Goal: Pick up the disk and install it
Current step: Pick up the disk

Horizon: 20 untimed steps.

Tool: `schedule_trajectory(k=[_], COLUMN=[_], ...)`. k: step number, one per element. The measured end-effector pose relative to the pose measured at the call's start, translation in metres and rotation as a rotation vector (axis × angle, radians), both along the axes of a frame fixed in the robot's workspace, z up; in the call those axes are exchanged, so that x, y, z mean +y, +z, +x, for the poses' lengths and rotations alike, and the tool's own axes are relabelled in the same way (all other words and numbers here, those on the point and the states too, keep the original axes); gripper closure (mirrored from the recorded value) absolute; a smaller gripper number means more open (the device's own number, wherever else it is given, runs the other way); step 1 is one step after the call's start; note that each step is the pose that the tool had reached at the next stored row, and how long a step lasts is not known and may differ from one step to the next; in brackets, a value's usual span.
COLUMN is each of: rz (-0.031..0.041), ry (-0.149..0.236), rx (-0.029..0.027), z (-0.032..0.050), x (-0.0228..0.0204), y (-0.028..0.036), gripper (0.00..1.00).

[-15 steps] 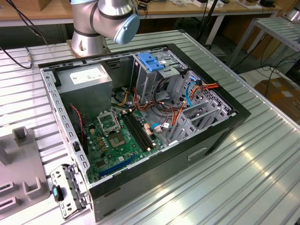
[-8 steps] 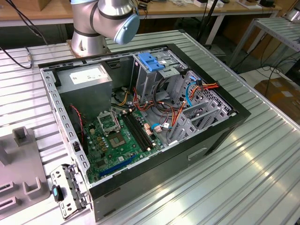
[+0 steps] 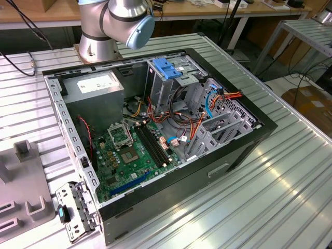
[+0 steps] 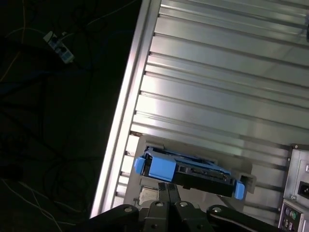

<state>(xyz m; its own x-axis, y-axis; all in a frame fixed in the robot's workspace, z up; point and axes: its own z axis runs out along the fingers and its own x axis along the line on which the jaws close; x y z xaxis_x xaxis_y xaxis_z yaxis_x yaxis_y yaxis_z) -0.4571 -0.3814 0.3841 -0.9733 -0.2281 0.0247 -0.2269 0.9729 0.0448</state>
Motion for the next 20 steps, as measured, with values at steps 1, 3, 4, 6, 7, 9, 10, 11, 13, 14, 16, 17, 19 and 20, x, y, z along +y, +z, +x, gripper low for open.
schedule_trajectory(k=[1,3,4,6,7,9,10,11,13,14,16,17,19,20], rz=[0.0,0.0,0.0,0.0,0.0,0.0,0.0,0.0,0.0,0.0,0.0,0.0,0.0,0.0], ry=[0.005,0.015,0.021,0.03,0.034,0.044,0.049,0.054,0.063,0.068,0.079,0.084,0.093,0.099], rx=[0.0,0.0,0.0,-0.0001,0.0,0.0,0.0,0.0,0.0,0.0,-0.0001,0.0,0.0,0.0], z=[0.0,0.0,0.0,0.0,0.0,0.0,0.0,0.0,0.0,0.0,0.0,0.0,0.0,0.0], x=[0.0,0.0,0.0,0.0,0.0,0.0,0.0,0.0,0.0,0.0,0.0,0.0,0.0,0.0], y=[0.0,0.0,0.0,0.0,0.0,0.0,0.0,0.0,0.0,0.0,0.0,0.0,0.0,0.0], gripper=[0.89,0.89,0.89,0.89,0.89,0.89,0.89,0.89,0.89,0.89,0.89,0.89,0.89,0.89])
